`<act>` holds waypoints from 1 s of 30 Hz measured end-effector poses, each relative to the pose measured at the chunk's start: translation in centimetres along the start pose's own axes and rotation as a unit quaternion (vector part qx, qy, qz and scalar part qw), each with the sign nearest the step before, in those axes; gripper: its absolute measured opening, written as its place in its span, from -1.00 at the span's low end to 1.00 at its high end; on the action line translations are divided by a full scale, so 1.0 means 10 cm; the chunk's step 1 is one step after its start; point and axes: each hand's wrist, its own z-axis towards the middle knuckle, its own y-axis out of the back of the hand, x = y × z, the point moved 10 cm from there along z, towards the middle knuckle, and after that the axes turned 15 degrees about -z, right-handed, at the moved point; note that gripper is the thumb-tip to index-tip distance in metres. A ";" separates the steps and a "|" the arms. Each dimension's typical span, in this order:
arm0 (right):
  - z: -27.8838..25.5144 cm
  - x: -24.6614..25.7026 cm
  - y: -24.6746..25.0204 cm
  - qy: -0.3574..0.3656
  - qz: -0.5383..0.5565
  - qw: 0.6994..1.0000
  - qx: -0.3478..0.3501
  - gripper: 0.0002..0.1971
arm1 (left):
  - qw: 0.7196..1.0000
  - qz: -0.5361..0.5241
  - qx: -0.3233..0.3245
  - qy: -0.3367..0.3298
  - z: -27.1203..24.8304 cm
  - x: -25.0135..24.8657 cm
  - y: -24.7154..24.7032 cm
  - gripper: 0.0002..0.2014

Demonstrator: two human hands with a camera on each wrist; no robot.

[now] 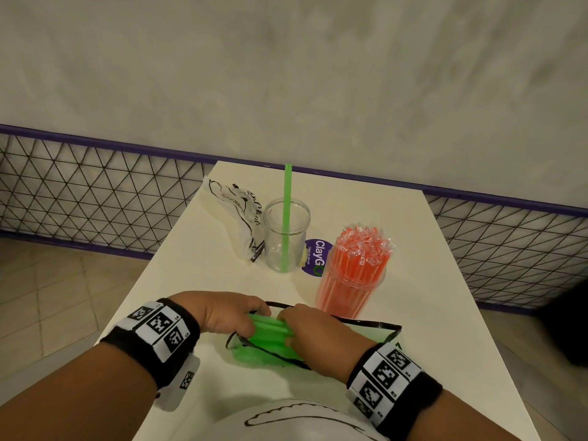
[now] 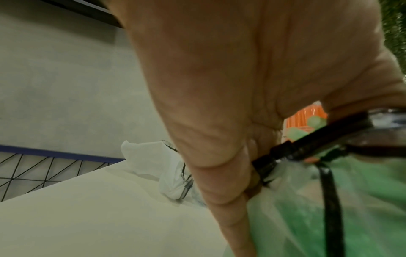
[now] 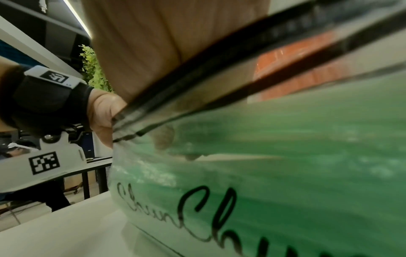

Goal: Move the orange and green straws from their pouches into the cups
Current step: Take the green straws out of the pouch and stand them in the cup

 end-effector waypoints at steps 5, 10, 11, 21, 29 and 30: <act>0.00 0.05 -0.14 0.036 -0.053 0.998 0.023 -0.73 | 1.000 0.022 -0.007 0.007 0.00 0.04 -0.01 -0.35; -0.06 -0.06 0.45 -0.024 0.084 0.995 -0.042 -0.86 | 0.999 -0.025 -0.006 -0.045 -0.10 0.00 0.06 -0.37; -0.10 -0.07 0.62 -0.028 0.127 0.990 -0.061 -0.85 | 0.997 -0.032 -0.011 -0.063 -0.13 -0.05 0.10 -0.33; -0.46 -0.50 1.41 -0.102 0.454 0.842 -0.274 -0.84 | 0.905 -0.151 -0.347 -0.193 0.02 -0.73 1.14 -0.31; -0.50 -0.55 1.78 -0.080 0.507 0.767 -0.386 -0.83 | 0.897 -0.064 -0.396 -0.184 0.39 -0.89 1.32 -0.66; -0.52 -0.57 1.89 -0.074 0.511 0.746 -0.422 -0.82 | 0.896 -0.060 -0.398 -0.190 0.37 -0.88 1.29 -0.65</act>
